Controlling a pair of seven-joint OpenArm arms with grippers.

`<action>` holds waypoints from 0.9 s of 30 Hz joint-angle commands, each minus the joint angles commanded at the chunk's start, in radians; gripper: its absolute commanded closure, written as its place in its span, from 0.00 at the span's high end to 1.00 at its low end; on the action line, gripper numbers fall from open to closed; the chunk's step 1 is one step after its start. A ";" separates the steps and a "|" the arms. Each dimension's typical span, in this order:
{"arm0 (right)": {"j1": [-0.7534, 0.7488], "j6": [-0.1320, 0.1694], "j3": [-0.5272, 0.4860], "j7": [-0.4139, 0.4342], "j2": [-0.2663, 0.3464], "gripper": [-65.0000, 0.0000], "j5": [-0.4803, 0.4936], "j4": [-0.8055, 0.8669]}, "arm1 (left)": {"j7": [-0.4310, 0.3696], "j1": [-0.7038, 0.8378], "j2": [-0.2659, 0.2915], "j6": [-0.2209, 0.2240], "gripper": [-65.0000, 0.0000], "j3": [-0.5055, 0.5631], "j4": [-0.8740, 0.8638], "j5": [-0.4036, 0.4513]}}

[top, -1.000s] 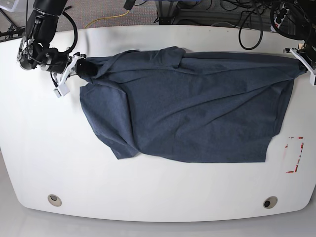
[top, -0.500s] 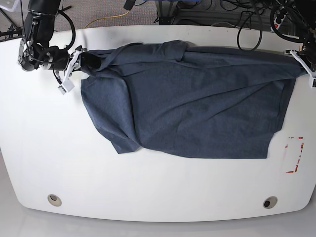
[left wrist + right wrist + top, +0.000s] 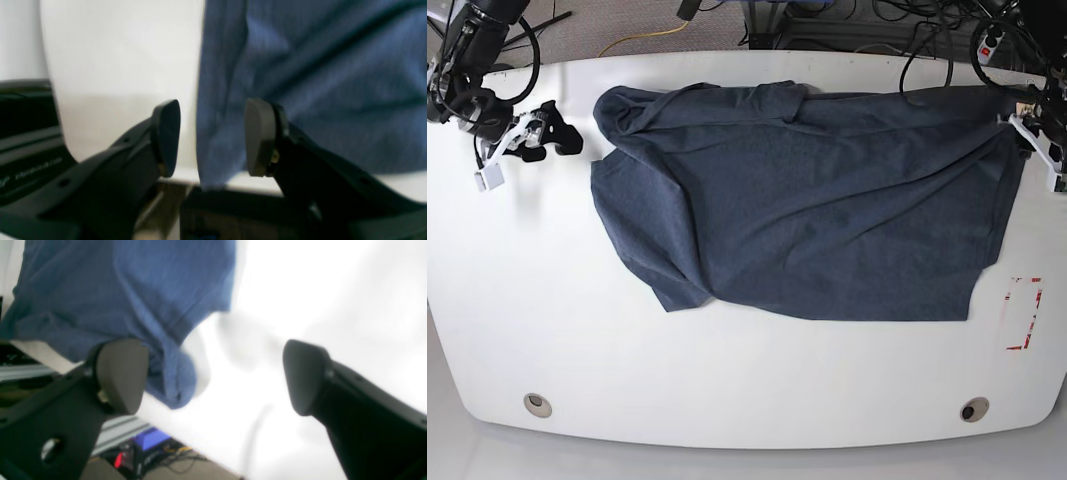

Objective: Fold the T-shirt properly

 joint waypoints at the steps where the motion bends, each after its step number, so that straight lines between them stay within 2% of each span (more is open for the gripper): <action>1: 0.018 0.000 -0.002 0.011 0.000 0.91 -0.015 -0.029 | 0.000 -0.017 0.000 0.000 0.44 0.000 0.000 0.000; 6: 0.135 0.000 0.002 0.023 -0.048 0.91 -0.158 -0.161 | 0.000 -0.087 0.005 0.000 0.44 -0.002 -0.002 0.008; 12: 0.210 0.000 -0.002 0.029 -0.103 0.91 -0.321 -0.178 | 0.000 -0.161 0.006 0.000 0.44 -0.002 -0.008 0.009; 16: 0.230 0.000 -0.002 0.035 -0.133 0.91 -0.373 -0.178 | 0.000 -0.195 0.006 0.000 0.44 -0.002 -0.008 0.011; 21: 0.230 0.000 -0.012 0.035 -0.193 0.90 -0.381 -0.176 | 0.000 -0.218 0.005 0.000 0.45 0.006 -0.009 0.011; 22: 0.232 0.000 -0.021 0.040 -0.204 0.87 -0.381 -0.176 | 0.000 -0.222 0.005 0.004 0.45 0.006 -0.009 0.011; 24: 0.232 0.000 -0.035 0.066 -0.215 0.79 -0.381 -0.176 | -0.002 -0.233 0.003 0.059 0.45 0.006 -0.011 0.011; 27: 0.232 0.000 -0.057 0.103 -0.218 0.64 -0.381 -0.180 | -0.002 -0.238 0.003 0.097 0.45 0.006 -0.043 0.009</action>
